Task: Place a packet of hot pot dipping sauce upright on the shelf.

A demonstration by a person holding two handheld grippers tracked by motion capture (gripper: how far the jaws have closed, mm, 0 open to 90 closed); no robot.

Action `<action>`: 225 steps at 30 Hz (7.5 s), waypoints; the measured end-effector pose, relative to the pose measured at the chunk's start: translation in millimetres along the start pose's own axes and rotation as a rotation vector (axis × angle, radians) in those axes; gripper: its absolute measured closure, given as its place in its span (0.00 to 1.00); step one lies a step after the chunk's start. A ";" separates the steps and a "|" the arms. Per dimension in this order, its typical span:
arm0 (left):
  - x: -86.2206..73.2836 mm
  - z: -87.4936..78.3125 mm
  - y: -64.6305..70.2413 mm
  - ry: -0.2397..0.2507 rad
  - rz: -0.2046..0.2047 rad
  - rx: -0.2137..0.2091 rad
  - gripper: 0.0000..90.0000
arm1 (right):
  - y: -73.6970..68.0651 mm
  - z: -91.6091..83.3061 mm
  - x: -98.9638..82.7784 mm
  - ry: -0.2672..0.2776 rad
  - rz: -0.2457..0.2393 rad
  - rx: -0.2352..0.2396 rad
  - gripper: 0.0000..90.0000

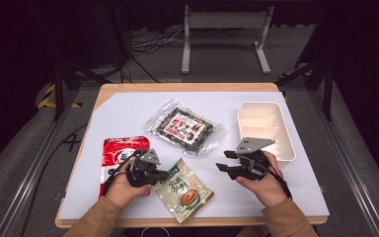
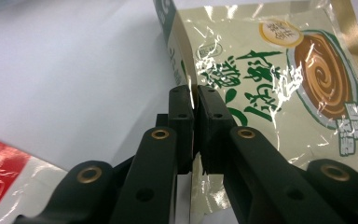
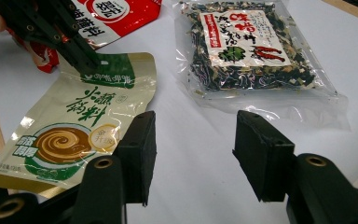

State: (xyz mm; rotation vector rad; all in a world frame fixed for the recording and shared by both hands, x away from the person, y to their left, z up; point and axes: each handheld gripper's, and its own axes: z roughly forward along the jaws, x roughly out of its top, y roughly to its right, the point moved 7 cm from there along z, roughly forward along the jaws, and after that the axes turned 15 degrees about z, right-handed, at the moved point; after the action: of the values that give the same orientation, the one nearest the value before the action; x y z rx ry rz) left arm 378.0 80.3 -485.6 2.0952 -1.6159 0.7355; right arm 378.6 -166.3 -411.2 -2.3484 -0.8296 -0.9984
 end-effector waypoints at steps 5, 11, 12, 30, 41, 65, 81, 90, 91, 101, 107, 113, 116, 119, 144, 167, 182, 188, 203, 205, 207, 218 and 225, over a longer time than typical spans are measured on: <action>-1.1 3.1 0.7 -0.038 0.008 0.014 0.98 | -0.5 0.2 -0.1 -0.002 -0.001 0.001 0.54; 3.1 -4.8 0.1 0.005 -0.009 0.019 0.99 | -1.2 -0.6 0.3 0.000 -0.003 0.005 0.57; 4.5 -8.1 0.5 0.021 -0.011 0.014 0.99 | -1.5 -0.9 0.4 -0.001 -0.004 0.008 0.58; 33.1 -65.1 10.8 0.236 0.068 0.028 0.99 | -14.2 -6.1 5.9 0.005 -0.011 0.059 0.61; 46.5 -94.1 21.7 0.297 0.118 0.058 0.99 | -31.0 -8.2 12.4 0.009 -0.028 0.138 0.60; 59.4 -111.7 36.5 0.340 0.175 0.063 1.00 | -68.3 13.2 36.0 -0.067 -0.205 0.226 0.56; 66.4 -112.5 45.7 0.357 0.204 0.052 1.00 | -88.8 34.3 37.4 -0.100 -0.275 0.312 0.69; 68.1 -111.1 48.9 0.353 0.217 0.059 1.00 | -99.6 42.9 35.3 -0.098 -0.304 0.342 0.81; 68.2 -110.9 48.6 0.352 0.219 0.062 1.00 | -99.6 43.4 34.5 -0.107 -0.309 0.341 0.82; 68.4 -108.3 48.9 0.342 0.220 0.069 0.99 | -101.7 45.8 30.3 -0.160 -0.335 0.349 0.96; 68.1 -106.9 48.2 0.337 0.218 0.071 0.99 | -103.2 46.6 29.5 -0.186 -0.347 0.340 0.99; 68.5 -108.5 47.3 0.335 0.218 0.098 0.94 | -102.5 45.0 30.7 -0.191 -0.341 0.333 1.00; 69.4 -112.2 45.1 0.348 0.212 0.127 0.77 | -100.8 42.4 31.2 -0.192 -0.336 0.331 1.00; 69.6 -116.0 41.5 0.371 0.192 0.144 0.58 | -96.3 38.5 32.4 -0.191 -0.329 0.324 1.00; 52.9 -141.5 13.2 0.407 0.106 0.241 0.37 | -46.2 -7.5 64.0 -0.115 -0.275 0.244 1.00; 37.2 -145.4 -4.7 0.380 0.053 0.289 0.33 | 10.4 -39.1 98.4 -0.056 -0.245 0.164 1.00; 23.2 -150.6 -7.7 0.377 0.007 0.309 0.33 | 49.7 -53.5 116.5 -0.036 -0.271 0.118 1.00; 17.3 -152.2 -11.4 0.366 -0.004 0.326 0.33 | 60.9 -56.2 123.1 -0.033 -0.292 0.107 1.00; 9.4 -152.9 -21.3 0.362 -0.031 0.340 0.33 | 103.1 -56.2 146.3 -0.019 -0.308 0.052 1.00; 8.1 -153.2 -22.7 0.362 -0.033 0.344 0.33 | 106.4 -56.4 146.9 -0.017 -0.312 0.046 1.00; 7.3 -153.1 -23.6 0.360 -0.032 0.348 0.33 | 112.2 -56.3 147.2 -0.017 -0.314 0.038 1.00; 5.5 -151.3 -25.8 0.365 -0.043 0.352 0.33 | 143.1 -51.4 143.0 -0.049 -0.309 -0.031 1.00; 0.2 -152.0 -25.3 0.358 -0.050 0.362 0.33 | 157.4 -49.1 138.7 -0.038 -0.291 -0.037 1.00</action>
State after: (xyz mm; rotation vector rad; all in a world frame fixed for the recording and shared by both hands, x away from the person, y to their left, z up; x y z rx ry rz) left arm 377.2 177.5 -366.0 2.0709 -1.3051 1.3820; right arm 538.8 -260.3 -301.9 -2.3272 -1.2031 -1.0932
